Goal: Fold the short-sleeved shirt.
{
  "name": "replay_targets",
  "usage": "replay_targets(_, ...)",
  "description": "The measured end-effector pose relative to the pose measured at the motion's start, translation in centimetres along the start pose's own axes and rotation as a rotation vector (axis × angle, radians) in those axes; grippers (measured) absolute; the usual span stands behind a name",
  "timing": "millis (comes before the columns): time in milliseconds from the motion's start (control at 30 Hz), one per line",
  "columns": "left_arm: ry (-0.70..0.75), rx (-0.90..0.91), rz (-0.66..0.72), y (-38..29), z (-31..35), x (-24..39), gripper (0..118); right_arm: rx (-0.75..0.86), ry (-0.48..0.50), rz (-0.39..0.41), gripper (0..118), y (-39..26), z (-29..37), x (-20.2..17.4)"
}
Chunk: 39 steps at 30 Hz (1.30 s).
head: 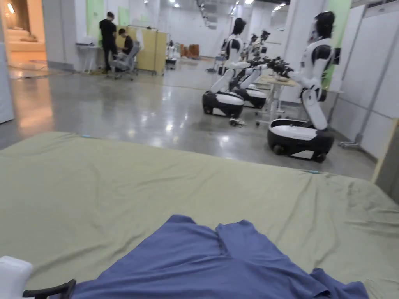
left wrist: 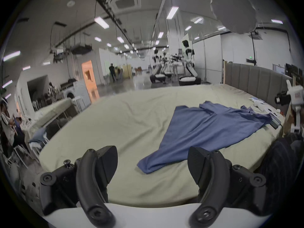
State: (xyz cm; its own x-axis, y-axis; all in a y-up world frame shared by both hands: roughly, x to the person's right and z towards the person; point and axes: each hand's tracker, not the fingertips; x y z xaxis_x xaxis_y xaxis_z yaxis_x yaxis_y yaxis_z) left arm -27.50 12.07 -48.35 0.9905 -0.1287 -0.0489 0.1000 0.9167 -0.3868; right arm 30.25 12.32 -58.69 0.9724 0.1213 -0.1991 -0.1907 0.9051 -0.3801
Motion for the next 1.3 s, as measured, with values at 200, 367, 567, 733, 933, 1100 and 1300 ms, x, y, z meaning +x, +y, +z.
replay_targets(200, 0.045, -0.077, 0.15, -1.1, 0.9, -0.6, 8, 0.091, 0.105, -0.086, 3, 2.7, 0.7, -6.1)
replay_targets(367, 0.081, -0.177, 0.119, -3.2, -3.0, -2.4, 6, 0.055, 0.138, -0.064, 3, 3.5, -2.5, -9.1)
replay_targets(567, 0.051, -0.298, 0.111, -5.1, -8.1, -4.4, 6, 0.025, 0.166, -0.076, 3, 3.5, -5.0, -11.0)
replay_targets(733, 0.028, -0.327, 0.049, -6.2, -13.3, -4.2, 92, -0.022, 0.171, -0.075, 3, 3.7, -7.1, -11.7)
replay_targets(933, 0.045, -0.376, 0.053, -7.1, -17.8, -3.6, 95, -0.058, 0.164, -0.07, 3, 4.5, -9.2, -12.2)
replay_targets(1100, -0.08, -0.451, 0.123, -7.8, -19.5, -4.6, 31, -0.07, 0.168, -0.069, 3, 5.4, -10.0, -12.4)
replay_targets(1300, -0.163, -0.378, 0.177, -6.8, -17.8, -3.9, 8, -0.094, 0.172, -0.081, 3, 6.3, -11.4, -12.5)
